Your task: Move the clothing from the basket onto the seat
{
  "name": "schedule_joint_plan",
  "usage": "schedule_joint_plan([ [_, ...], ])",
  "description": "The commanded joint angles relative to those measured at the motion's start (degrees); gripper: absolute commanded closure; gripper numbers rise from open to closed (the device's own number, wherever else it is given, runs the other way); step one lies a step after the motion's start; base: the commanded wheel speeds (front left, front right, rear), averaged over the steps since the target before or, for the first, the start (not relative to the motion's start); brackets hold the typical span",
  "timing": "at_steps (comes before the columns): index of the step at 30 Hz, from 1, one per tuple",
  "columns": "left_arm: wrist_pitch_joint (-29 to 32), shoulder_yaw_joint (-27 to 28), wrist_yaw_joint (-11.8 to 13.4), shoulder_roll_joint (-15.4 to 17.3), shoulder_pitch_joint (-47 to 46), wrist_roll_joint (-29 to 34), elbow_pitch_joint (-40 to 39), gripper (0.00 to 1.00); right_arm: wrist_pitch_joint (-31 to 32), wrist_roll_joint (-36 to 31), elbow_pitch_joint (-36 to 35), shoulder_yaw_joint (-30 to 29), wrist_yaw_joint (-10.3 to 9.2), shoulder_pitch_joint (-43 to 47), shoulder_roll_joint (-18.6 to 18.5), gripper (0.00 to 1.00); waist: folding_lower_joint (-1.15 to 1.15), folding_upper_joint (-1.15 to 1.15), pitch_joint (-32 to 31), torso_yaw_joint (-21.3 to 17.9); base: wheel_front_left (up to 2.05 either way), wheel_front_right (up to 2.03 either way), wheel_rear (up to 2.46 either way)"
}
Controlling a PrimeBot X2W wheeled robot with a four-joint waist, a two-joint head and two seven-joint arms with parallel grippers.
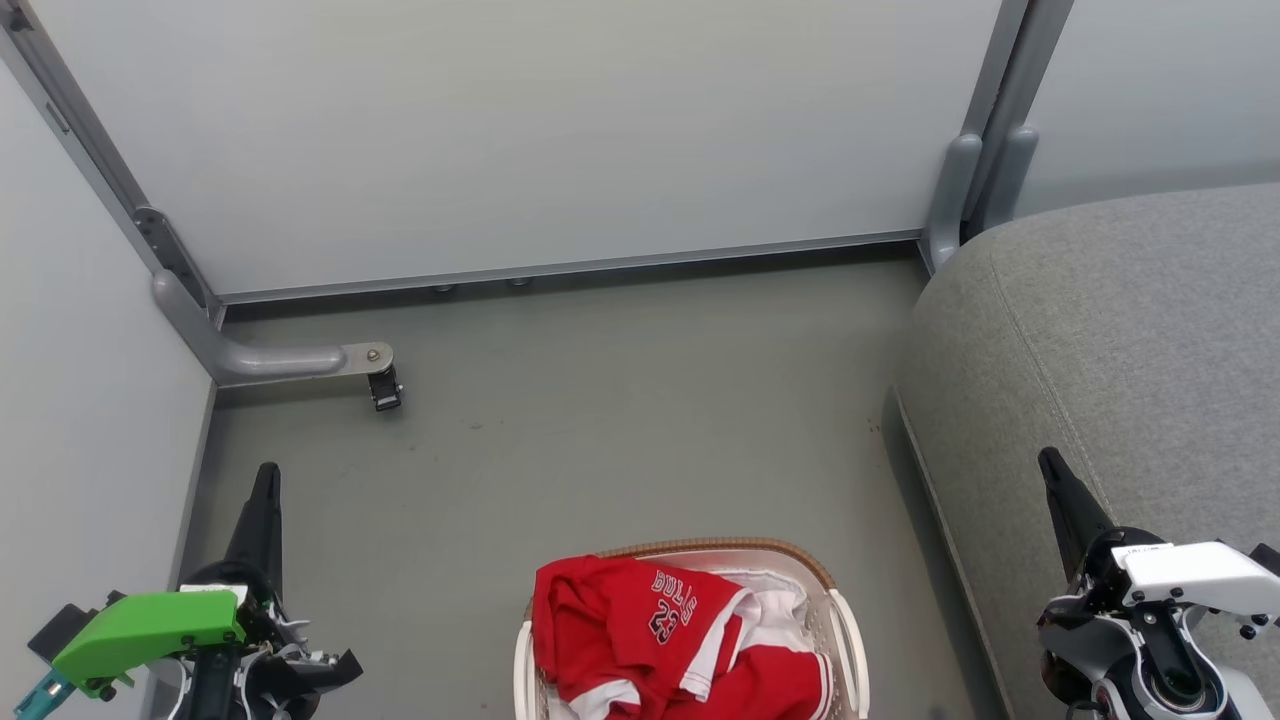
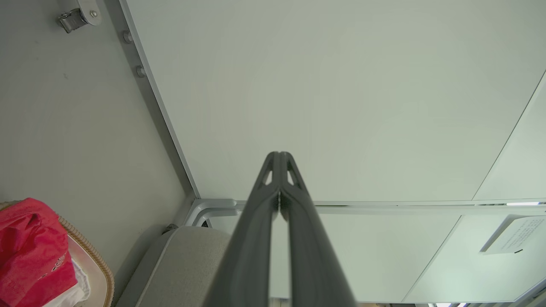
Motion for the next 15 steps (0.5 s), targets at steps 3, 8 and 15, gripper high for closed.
schedule_joint_plan([
  [3, 0.1, 0.3, -0.3, -0.1, -0.7, 0.3, 0.0, 1.00, 0.1, -0.6, -0.1, -0.2, 0.02, 0.5, 0.0, 1.00, 0.00, 0.45, 0.0, 0.0, 0.00, 0.00, 0.00],
  [8, 0.2, 0.3, -0.3, -0.2, -0.7, 0.3, 0.0, 1.00, 0.2, -0.5, -0.1, -0.3, 0.02, 0.5, 0.1, 1.00, 0.00, 0.45, 0.0, 0.0, 0.00, 0.00, 0.00],
  [15, 0.3, 0.4, -0.3, -0.2, -0.7, 0.5, 0.0, 1.00, 0.3, -0.6, -0.1, -0.4, 0.02, 0.4, 0.1, 1.00, 0.00, 0.45, 0.0, 0.0, 0.00, 0.00, 0.00],
])
